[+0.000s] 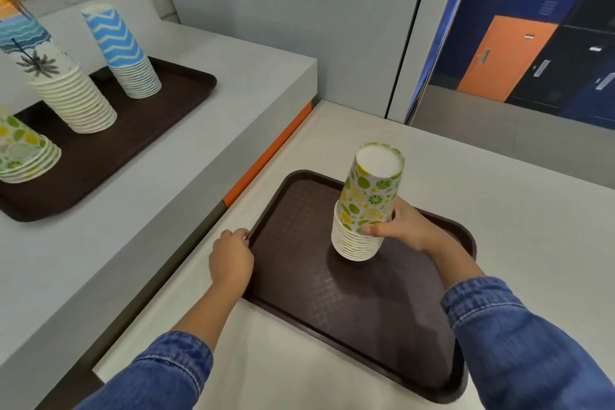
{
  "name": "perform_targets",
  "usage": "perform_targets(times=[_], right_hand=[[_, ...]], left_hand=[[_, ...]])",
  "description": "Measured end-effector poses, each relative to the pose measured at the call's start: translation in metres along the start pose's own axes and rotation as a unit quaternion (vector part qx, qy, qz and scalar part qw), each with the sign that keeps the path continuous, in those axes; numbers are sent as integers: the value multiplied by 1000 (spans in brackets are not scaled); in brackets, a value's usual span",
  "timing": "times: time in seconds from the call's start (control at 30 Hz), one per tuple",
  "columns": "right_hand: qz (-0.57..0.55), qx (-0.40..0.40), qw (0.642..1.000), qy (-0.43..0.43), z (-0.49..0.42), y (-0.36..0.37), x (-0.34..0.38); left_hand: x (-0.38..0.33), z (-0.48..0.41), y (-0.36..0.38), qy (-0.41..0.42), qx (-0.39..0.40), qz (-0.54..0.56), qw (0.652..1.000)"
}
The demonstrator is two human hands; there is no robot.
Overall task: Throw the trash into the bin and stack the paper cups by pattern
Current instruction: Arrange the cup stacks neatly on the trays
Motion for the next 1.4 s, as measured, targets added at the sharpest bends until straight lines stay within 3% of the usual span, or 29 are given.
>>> perform_targets(times=[0.23, 0.37, 0.57, 0.67, 0.8, 0.97, 1.07, 1.23, 1.4], right_hand=[[-6, -6, 1000, 0, 7, 10, 5], [6, 14, 1000, -16, -2, 22, 27], [23, 72, 995, -71, -45, 74, 96], [16, 104, 989, -104, -76, 115, 133], [13, 158, 979, -127, -117, 184, 183], [19, 216, 963, -161, -168, 273, 242], [20, 257, 949, -182, -192, 325, 276], [42, 257, 942, -214, -233, 392, 319], [92, 286, 936, -185, -267, 432, 331]], left_hand=[[1, -6, 3, 50, 3, -11, 999], [-2, -1, -21, 55, -33, 17, 998], [37, 6, -115, 114, -207, 199, 951], [85, -2, -164, 74, -303, 223, 924], [164, -29, -202, -32, -361, 244, 900], [233, -75, -212, -174, -250, 248, 920], [259, -105, -208, -149, -177, 212, 950], [284, -138, -203, -83, -70, 107, 988], [294, -142, -198, -49, -63, 69, 994]])
Point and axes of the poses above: each hand's wrist, its own z-axis away from the middle knuckle, its own y-axis out of the palm, x = y × z, the point moved 2 cm from there along -z, towards the middle knuckle, and after that the axes turned 10 degrees about -z, right-handed, at the moved point
